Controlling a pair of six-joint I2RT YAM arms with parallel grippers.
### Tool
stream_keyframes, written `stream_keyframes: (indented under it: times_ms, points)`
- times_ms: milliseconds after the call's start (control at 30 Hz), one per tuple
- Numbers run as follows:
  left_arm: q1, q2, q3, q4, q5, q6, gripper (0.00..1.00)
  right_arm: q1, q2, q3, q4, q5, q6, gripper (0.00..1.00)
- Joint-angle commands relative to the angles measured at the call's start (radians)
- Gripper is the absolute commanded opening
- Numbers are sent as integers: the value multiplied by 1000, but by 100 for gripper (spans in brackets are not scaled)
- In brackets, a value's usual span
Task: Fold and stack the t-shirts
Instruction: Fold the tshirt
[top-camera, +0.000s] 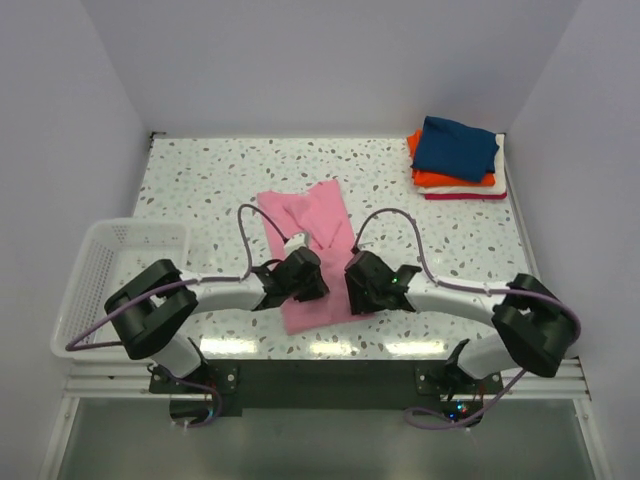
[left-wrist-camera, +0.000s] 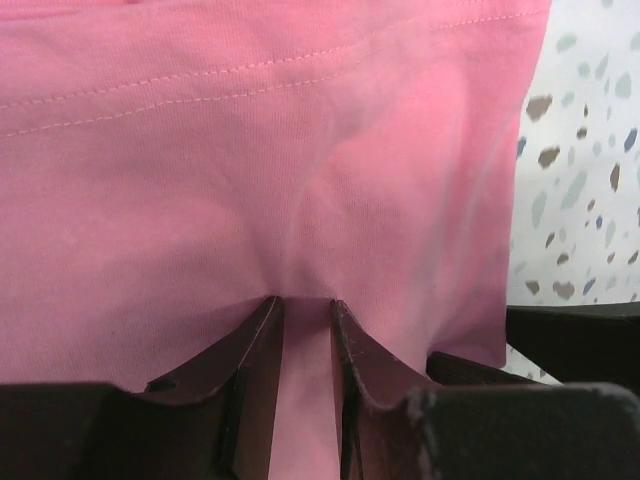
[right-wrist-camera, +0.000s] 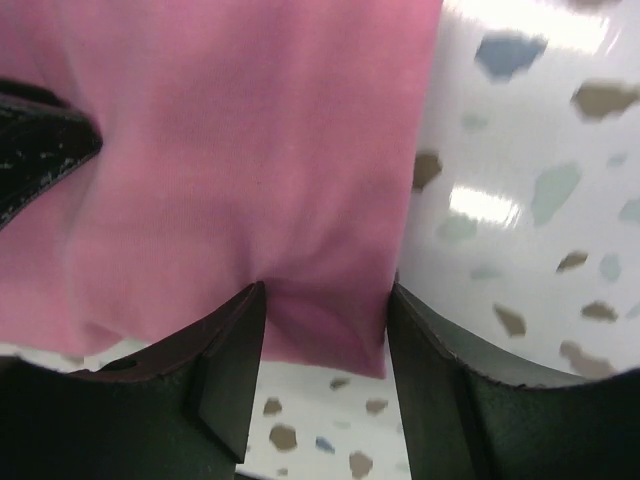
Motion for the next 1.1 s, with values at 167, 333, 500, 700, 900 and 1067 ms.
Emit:
stream_keyframes:
  times_ms: [167,333,500,700,900,1067]
  points:
    - [-86,-109,-108,-270,-18,-34,32,59,-314,-126,-201,-32,172,54]
    - [-84,-142,-107,-296,2,41,33,61,-417,-81,-314,23,161,59]
    - [-83,-230,-53,-300,10,102,39,17,-382,77,-248,97,39,62]
    - [-25,-352,34,-414,-80,98,46,-204,-127,251,-26,-134,-73,60]
    - [132,-518,5,-461,-145,53,47,-244,161,449,75,-199,-106,56]
    - [187,-512,8,-469,-168,78,48,-252,256,524,76,-205,-95,53]
